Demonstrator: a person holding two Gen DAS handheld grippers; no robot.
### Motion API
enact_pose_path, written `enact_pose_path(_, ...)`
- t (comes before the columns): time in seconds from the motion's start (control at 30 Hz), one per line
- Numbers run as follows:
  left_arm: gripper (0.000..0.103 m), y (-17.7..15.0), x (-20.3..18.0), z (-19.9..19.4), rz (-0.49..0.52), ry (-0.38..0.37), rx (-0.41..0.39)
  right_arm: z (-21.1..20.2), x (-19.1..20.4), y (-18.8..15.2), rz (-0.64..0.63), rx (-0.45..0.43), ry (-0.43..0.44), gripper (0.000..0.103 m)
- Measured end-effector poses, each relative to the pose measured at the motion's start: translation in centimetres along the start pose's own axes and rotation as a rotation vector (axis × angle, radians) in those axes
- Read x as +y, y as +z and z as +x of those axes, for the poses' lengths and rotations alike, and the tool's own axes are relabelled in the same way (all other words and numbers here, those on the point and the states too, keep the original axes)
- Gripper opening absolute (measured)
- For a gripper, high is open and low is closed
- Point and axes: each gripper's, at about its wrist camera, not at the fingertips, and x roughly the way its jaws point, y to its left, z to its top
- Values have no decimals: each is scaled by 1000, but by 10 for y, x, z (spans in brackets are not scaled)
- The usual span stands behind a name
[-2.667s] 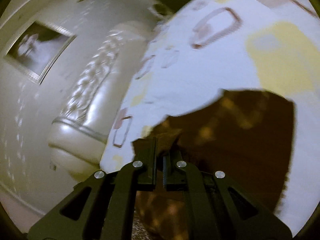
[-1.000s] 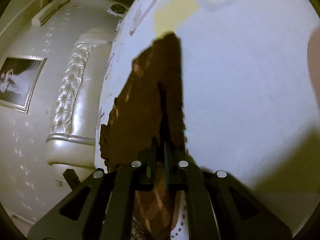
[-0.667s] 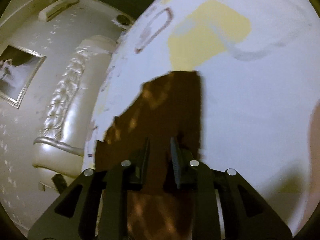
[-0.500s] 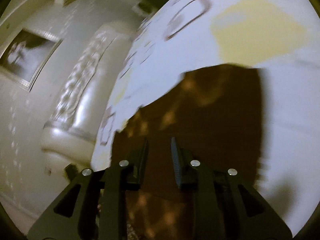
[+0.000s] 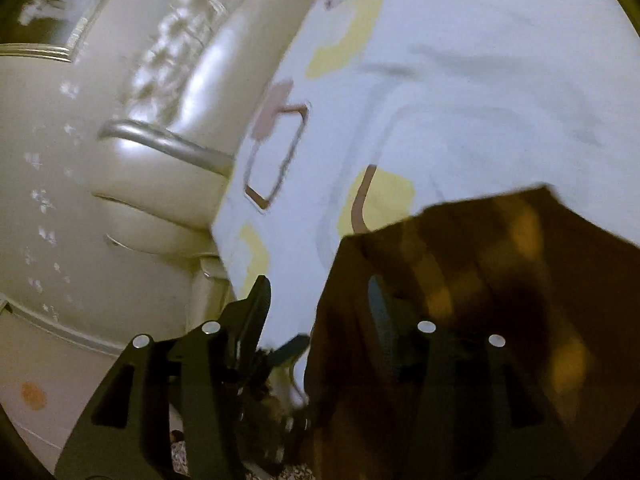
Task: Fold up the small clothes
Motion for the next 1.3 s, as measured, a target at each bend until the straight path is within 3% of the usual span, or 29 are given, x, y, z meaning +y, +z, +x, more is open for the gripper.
enact_pose_path(0.13, 98, 0, -1, 0, 6, 3, 5, 41, -9, 20, 52, 81, -44, 51)
enact_pose_path(0.23, 98, 1, 2, 1, -5, -4, 10, 62, -11, 24, 73, 149, 28, 51)
enact_pose_path(0.37, 98, 0, 1, 2, -11, 15, 21, 82, -14, 25, 89, 153, 28, 54)
enact_pose_path(0.63, 98, -5, -1, 1, 22, 39, 35, 90, -7, 36, 115, 23, 40, 58)
enact_pose_path(0.8, 98, -10, -1, -2, 42, 25, 24, 24, 9, 16, 73, -158, 73, 59)
enact_pose_path(0.87, 98, -13, 2, -8, 46, -12, 25, -11, 12, -5, 54, -222, 93, 65)
enact_pose_path(1.07, 98, -38, 16, -42, 60, -174, 71, -137, -4, -124, 43, -404, 38, 66)
enact_pose_path(1.17, 98, -55, 19, -58, 69, -244, 99, -195, -25, -204, 67, -483, -103, 66)
enact_pose_path(1.3, 98, -74, 13, -66, 80, -278, 146, -239, -52, -291, 157, -539, -206, 66)
